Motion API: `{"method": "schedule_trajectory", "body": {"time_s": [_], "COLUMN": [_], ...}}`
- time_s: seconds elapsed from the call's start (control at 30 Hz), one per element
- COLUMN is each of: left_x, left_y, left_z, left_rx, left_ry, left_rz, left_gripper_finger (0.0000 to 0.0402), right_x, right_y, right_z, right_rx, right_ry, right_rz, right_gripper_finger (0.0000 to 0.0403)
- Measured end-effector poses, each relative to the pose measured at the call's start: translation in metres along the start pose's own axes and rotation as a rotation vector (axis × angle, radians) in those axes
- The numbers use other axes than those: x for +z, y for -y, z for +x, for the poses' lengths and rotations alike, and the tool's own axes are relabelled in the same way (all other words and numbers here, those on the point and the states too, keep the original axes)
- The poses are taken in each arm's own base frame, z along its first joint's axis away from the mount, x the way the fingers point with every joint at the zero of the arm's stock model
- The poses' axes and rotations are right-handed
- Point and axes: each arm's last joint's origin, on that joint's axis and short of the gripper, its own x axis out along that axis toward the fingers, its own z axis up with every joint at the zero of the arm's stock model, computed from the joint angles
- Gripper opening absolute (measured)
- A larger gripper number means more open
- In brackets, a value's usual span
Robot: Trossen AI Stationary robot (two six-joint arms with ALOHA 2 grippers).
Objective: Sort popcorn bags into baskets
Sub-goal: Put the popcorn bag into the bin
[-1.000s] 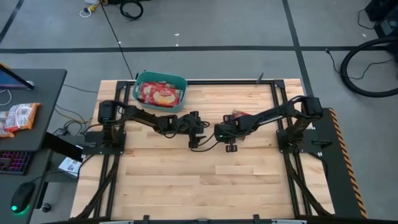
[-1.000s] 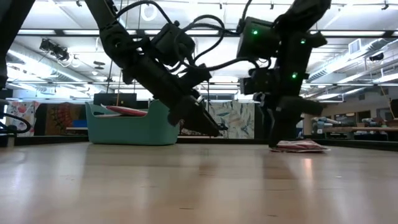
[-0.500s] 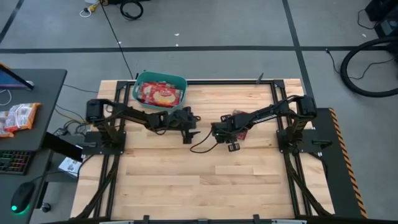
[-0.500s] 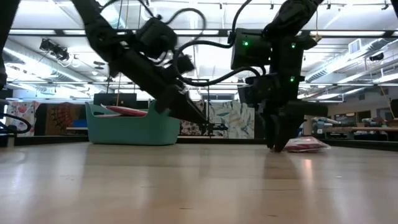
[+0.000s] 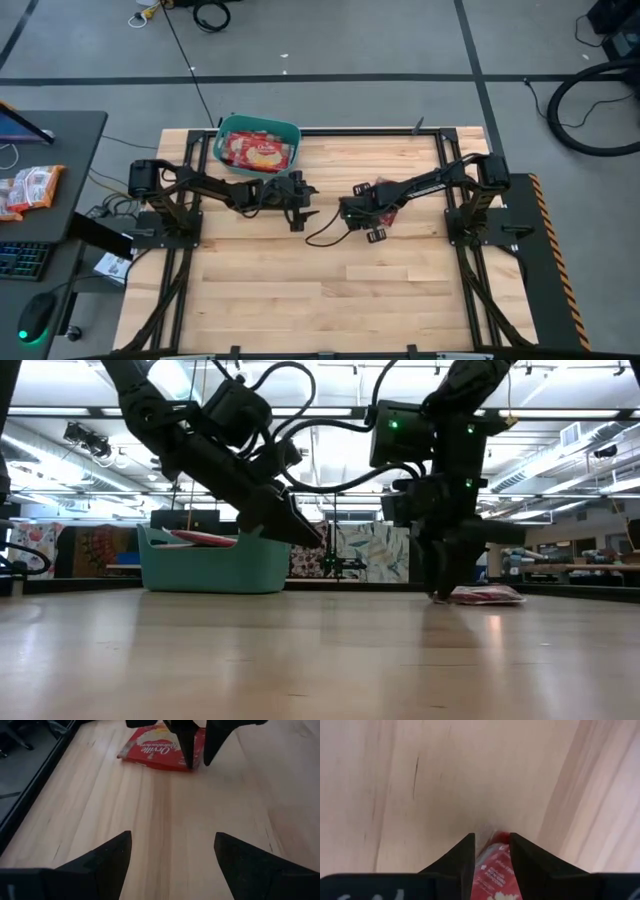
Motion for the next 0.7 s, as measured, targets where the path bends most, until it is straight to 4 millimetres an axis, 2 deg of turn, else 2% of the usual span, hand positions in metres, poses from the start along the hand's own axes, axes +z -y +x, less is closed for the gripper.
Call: {"method": "schedule_trajectory", "body": {"time_s": [0.27, 0.7], "left_x": [0.001, 0.008], "left_y": [0.004, 0.002], "left_z": [0.0, -0.017], "left_rx": [-0.005, -0.006], "left_ry": [0.001, -0.047], "left_rz": [0.004, -0.012], "left_gripper_finger": [0.0286, 0.0286], "right_x": [0.013, -0.001], "right_y": [0.0, 0.004], "right_z": [-0.012, 0.004], "right_rx": [0.008, 0.05], "right_ry": [0.054, 0.045], "right_rz": [-0.045, -0.048], "right_gripper_finger": [0.0125, 0.0121]}}
